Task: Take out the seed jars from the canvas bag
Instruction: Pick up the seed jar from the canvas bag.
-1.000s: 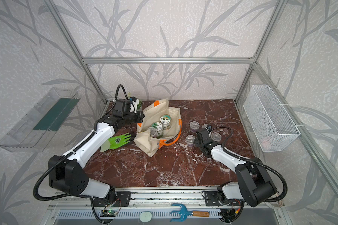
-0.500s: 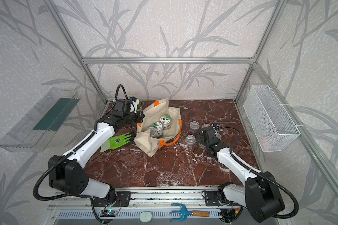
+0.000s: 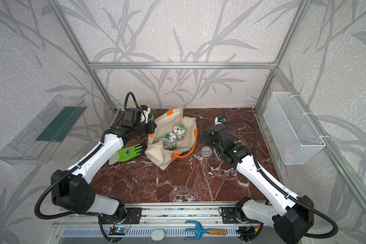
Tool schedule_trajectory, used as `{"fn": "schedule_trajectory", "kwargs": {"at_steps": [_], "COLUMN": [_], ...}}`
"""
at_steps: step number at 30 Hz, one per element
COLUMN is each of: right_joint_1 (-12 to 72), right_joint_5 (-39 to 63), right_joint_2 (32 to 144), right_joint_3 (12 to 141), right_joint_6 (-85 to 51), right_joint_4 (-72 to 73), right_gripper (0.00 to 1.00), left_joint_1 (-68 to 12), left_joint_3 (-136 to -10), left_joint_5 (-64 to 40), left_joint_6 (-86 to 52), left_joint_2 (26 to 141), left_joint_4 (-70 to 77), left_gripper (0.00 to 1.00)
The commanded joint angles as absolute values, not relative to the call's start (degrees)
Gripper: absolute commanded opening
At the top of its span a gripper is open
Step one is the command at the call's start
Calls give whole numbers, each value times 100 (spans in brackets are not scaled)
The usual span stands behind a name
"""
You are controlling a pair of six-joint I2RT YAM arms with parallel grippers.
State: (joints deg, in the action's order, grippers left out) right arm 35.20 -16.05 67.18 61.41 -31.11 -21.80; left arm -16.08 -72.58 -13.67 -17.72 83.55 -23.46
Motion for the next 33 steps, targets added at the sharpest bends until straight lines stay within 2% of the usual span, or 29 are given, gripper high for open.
{"fn": "schedule_trajectory", "kwargs": {"at_steps": [1, 13, 18, 25, 33], "right_joint_1": [4049, 4880, 5071, 5554, 5599], "right_joint_5": [-1756, -1143, -895, -792, -1175], "right_joint_2": [7086, 9317, 10099, 10375, 10270], "right_joint_3": [6694, 8702, 9018, 8948, 8763], "right_joint_6": [-2687, -2122, -2016, -1942, -1947], "right_joint_4": [-2504, -2891, -2978, -2802, -2698], "right_gripper": [99, 99, 99, 99, 99], "left_joint_1": [-1619, -1617, -1625, -1617, -1617], "left_joint_3": [-7223, -7218, -7186, -7179, -7038], "left_joint_5": [-1430, -1450, -1408, -1425, -1525], "left_joint_6": [-1784, -1794, -1793, -1760, -1793], "left_joint_2": [8125, 8061, 8033, 7996, 7915], "left_joint_4": [-2224, -2249, -2292, -2346, -2267], "left_gripper": [0, 0, 0, 0, 0]}}
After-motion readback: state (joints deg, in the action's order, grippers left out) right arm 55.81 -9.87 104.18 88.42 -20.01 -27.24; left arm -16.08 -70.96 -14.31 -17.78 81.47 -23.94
